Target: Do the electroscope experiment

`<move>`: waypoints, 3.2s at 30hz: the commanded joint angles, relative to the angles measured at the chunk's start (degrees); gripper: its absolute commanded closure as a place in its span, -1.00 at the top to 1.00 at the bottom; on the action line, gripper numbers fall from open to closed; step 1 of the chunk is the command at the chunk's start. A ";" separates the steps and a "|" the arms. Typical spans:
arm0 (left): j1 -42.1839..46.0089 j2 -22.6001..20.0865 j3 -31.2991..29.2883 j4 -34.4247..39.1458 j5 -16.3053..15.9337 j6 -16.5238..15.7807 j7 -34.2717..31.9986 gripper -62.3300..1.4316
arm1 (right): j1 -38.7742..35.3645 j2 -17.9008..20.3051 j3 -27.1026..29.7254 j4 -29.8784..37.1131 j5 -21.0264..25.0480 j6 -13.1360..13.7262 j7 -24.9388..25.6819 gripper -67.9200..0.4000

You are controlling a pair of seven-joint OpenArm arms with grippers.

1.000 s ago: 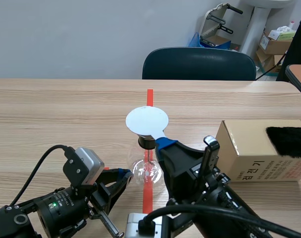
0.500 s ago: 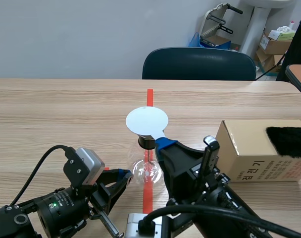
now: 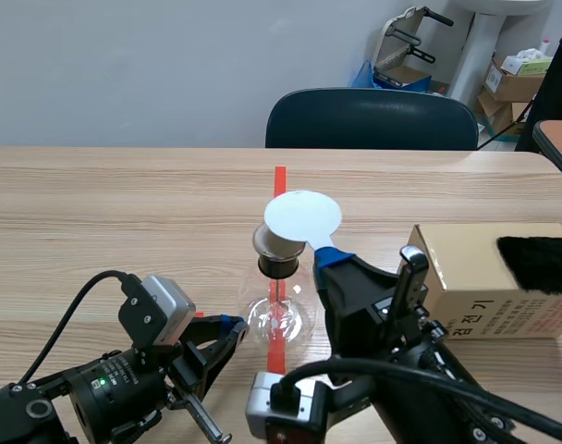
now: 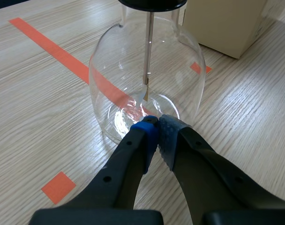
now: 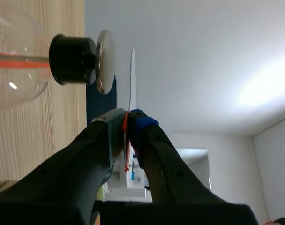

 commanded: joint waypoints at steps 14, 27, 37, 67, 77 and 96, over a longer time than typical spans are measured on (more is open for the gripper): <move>0.00 0.31 -0.26 0.52 0.04 -0.15 -0.76 -0.87 | -1.01 0.70 0.15 0.96 -0.28 -0.81 -22.53 -0.96; 0.00 0.31 -0.26 0.52 0.04 -0.15 -0.76 -0.87 | -1.01 0.72 0.15 0.96 -0.48 -0.81 -30.16 -0.96; 0.00 0.31 -0.26 0.52 0.04 -0.15 -0.76 -0.87 | -0.98 0.72 0.15 0.96 -0.70 -0.81 -27.08 -0.96; 0.00 0.33 -0.26 0.52 0.04 -0.15 -0.76 -0.87 | -0.83 0.74 0.15 0.96 -1.20 -0.76 5.03 -0.96; 0.00 0.33 -0.26 0.52 0.04 -0.15 -0.79 -0.87 | -0.81 0.74 0.15 0.96 -1.20 -0.76 5.09 -0.96; 0.00 0.33 -0.26 0.52 0.04 -0.15 -0.79 -0.87 | -0.83 0.74 0.15 0.96 -1.20 -0.76 2.03 -0.96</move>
